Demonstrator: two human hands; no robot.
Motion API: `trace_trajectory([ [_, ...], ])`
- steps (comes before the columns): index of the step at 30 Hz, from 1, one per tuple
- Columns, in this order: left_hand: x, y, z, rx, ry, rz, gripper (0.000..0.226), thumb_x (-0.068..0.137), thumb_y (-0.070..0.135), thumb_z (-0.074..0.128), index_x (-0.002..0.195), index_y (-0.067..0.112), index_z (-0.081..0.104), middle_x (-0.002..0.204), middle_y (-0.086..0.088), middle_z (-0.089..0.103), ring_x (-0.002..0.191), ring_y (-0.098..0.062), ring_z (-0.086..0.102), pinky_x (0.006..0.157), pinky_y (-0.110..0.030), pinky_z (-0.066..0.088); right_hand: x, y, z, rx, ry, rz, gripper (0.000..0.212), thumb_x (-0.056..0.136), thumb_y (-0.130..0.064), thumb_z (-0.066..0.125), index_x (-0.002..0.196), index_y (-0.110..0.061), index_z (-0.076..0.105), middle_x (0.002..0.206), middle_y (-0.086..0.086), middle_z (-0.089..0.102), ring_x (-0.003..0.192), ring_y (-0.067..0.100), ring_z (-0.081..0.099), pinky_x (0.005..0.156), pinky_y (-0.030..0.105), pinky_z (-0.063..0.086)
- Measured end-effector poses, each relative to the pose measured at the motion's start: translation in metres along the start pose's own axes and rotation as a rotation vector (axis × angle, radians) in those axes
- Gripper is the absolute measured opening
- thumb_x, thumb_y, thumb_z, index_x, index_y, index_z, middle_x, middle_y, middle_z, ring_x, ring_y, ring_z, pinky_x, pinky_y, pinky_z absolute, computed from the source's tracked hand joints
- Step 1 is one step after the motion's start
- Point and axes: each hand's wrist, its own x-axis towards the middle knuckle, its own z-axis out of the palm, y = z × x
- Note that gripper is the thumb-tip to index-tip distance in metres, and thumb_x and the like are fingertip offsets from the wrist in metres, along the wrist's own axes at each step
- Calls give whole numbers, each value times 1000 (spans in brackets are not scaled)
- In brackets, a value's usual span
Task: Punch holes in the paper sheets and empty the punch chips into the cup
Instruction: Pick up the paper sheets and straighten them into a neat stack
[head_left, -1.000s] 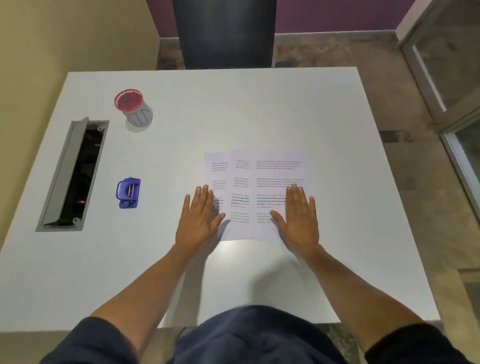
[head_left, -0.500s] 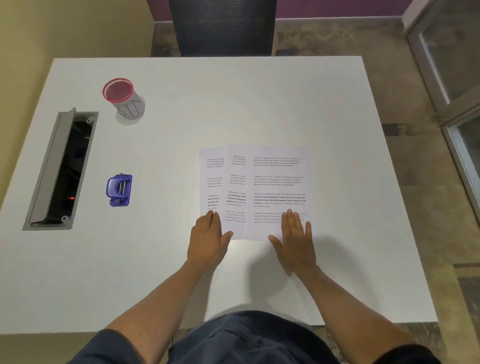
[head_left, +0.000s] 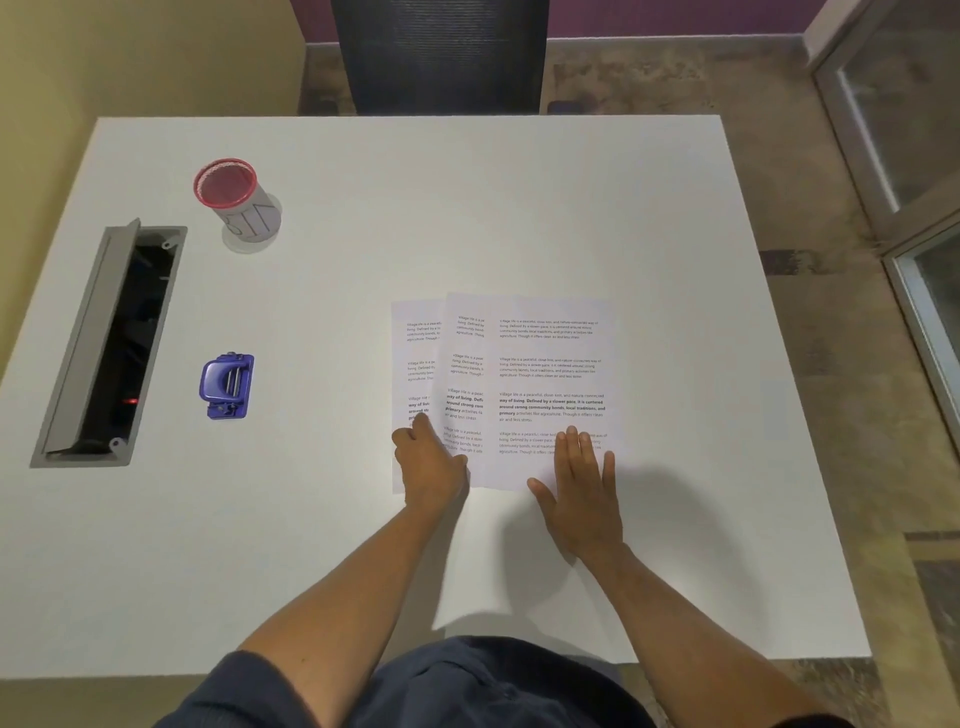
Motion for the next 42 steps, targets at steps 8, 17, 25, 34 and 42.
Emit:
trace_trajectory([
  [8,11,4,-4,-229,-33,-59,57,76,17,79,123,9,48,99,-4,62,90,-27,62,71,-30,48,-1,-1,-2,13,11,-13,76,97,-56,28,153,-5,22,162,13,24,149,29,20,121,54,11],
  [17,12,-9,-3,-416,-102,-97,47,79,22,80,116,15,50,106,0,63,93,-23,63,80,-35,55,-2,-19,-3,41,-6,-40,73,98,-53,38,153,-8,24,162,10,25,150,26,20,120,46,1],
  [25,8,-9,3,-454,-143,15,61,74,16,83,127,18,54,120,-1,67,105,-24,65,90,-45,56,-3,-31,-7,81,-23,-72,69,99,-50,40,153,-10,28,161,8,26,150,25,19,119,43,-2],
  [34,6,-11,-25,-594,-213,111,54,71,17,86,109,41,56,109,19,67,102,-3,65,71,-14,54,8,-21,-38,716,199,316,50,97,-32,56,139,-6,49,148,13,47,137,25,41,114,32,31],
  [42,-8,-26,-49,-906,-453,147,69,72,0,81,133,12,53,129,-11,66,119,-33,63,97,-47,53,24,12,-58,1750,-185,585,29,97,-25,60,121,-8,56,112,14,64,98,34,70,86,47,57],
])
